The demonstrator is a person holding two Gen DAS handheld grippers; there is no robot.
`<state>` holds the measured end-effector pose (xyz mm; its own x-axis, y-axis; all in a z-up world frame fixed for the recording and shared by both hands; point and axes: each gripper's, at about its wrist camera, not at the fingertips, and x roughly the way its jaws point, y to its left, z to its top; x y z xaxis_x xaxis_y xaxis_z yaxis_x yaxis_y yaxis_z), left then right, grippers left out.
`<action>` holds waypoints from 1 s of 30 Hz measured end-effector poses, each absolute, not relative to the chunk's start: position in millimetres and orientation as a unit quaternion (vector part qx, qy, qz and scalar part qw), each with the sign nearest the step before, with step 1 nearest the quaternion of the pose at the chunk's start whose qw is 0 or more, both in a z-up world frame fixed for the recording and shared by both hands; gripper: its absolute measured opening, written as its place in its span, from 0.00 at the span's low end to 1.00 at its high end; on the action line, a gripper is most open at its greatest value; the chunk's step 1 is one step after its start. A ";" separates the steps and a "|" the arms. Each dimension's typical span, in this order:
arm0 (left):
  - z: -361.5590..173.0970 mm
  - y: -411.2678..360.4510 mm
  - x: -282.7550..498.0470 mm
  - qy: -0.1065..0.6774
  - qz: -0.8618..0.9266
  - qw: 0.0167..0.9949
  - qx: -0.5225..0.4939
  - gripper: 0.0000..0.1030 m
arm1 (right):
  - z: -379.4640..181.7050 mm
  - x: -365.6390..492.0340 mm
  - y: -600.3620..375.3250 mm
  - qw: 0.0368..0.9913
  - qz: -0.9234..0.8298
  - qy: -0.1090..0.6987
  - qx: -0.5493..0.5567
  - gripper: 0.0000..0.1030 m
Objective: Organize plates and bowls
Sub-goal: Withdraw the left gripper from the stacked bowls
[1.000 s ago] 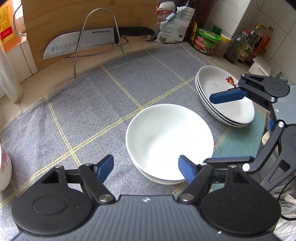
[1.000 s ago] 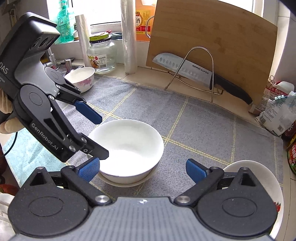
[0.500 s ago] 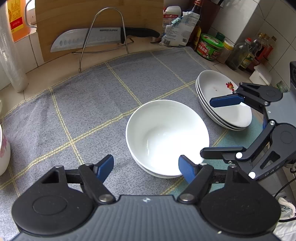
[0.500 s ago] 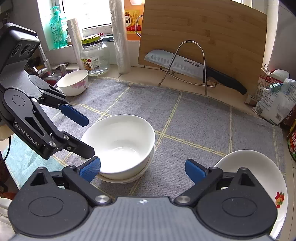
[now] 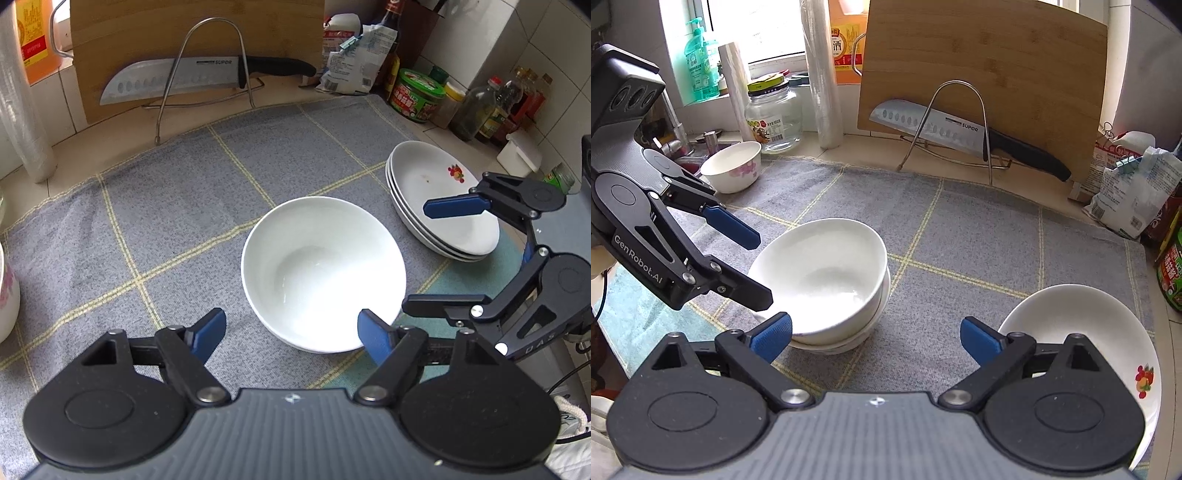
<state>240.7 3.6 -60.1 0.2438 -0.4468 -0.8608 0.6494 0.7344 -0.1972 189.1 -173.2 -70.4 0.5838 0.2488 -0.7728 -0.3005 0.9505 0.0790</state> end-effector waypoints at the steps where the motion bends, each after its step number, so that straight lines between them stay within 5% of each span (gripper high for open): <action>1: -57.9 5.3 239.9 0.503 -0.348 0.786 0.094 0.79 | -68.6 188.2 -173.0 0.891 0.158 0.425 -0.027 0.98; 13: -44.1 81.0 214.2 0.446 -0.217 0.868 0.007 0.94 | -54.5 188.7 -122.3 0.904 0.194 0.371 -0.088 1.00; 30: -77.8 272.4 278.4 0.417 -0.271 0.868 0.002 0.96 | -65.0 233.0 70.1 0.906 0.123 0.394 -0.095 1.00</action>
